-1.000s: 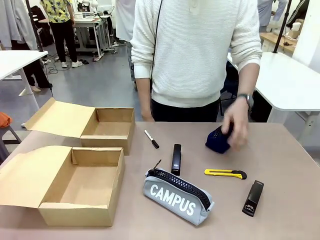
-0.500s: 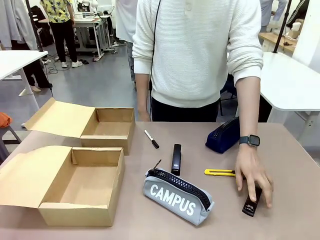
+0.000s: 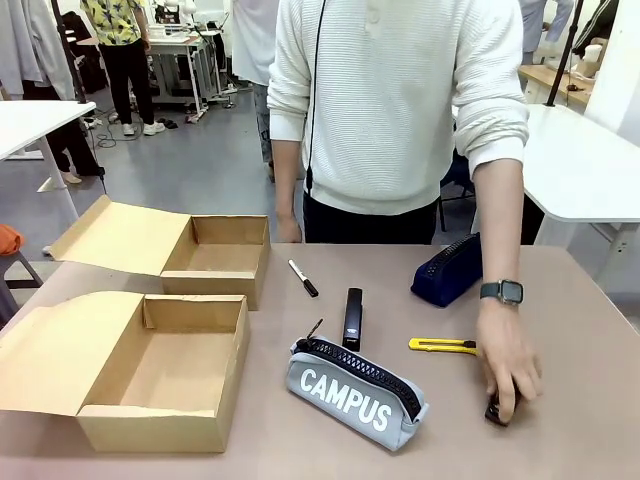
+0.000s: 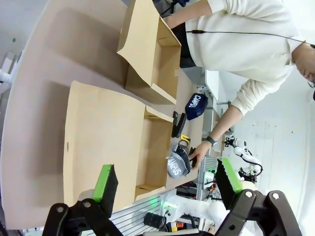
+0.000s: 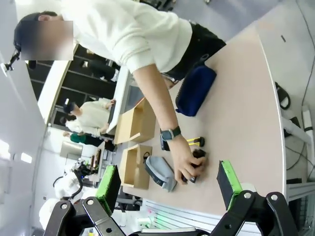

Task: Place items inside the box.
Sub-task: Pick up a Pencil pouch or Stapler and place it inside the Mailer Box closest to the robot.

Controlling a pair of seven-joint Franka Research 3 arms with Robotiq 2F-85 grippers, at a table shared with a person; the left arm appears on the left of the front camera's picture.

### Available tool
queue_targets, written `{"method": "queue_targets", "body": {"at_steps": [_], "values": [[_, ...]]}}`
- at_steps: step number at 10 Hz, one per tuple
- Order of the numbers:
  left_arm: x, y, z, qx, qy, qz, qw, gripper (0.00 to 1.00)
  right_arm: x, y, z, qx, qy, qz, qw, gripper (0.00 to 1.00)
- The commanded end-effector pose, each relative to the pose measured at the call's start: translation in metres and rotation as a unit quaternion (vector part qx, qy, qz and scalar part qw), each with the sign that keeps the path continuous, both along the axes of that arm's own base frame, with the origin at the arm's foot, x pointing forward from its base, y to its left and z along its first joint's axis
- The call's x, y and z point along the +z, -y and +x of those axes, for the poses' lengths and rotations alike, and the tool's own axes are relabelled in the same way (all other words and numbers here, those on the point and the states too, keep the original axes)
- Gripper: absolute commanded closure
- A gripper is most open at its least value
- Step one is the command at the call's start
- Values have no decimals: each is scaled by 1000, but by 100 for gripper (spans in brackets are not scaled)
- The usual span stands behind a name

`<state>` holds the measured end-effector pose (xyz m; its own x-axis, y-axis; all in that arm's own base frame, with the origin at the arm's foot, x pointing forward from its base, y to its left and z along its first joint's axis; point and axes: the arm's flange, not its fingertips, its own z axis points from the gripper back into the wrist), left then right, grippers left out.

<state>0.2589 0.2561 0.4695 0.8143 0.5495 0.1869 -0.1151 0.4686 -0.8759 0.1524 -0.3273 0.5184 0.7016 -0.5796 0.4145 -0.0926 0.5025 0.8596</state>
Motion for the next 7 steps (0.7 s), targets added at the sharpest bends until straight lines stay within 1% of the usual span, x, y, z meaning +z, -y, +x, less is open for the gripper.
{"method": "queue_targets", "body": {"at_steps": [1,2,3,4,5,6,7], "values": [[0,0,-1,-6,9,2,1000,0,0,-28,-2,29,16,-44,998,0],[0,0,-1,-6,9,2,1000,0,-2,-48,0,49,14,-70,996,0],[0,0,-1,-6,9,2,1000,0,-4,-65,1,74,10,-71,995,0],[0,0,-1,-6,9,2,1000,0,-9,-95,5,108,4,-105,989,0],[0,0,-1,-6,9,2,1000,0,-19,-131,11,149,-3,-136,979,0],[0,0,-1,-6,9,2,1000,0,-33,-172,17,197,-16,-175,964,0],[0,0,-1,-6,9,2,1000,0,-49,-215,23,258,-23,-203,944,0]]}}
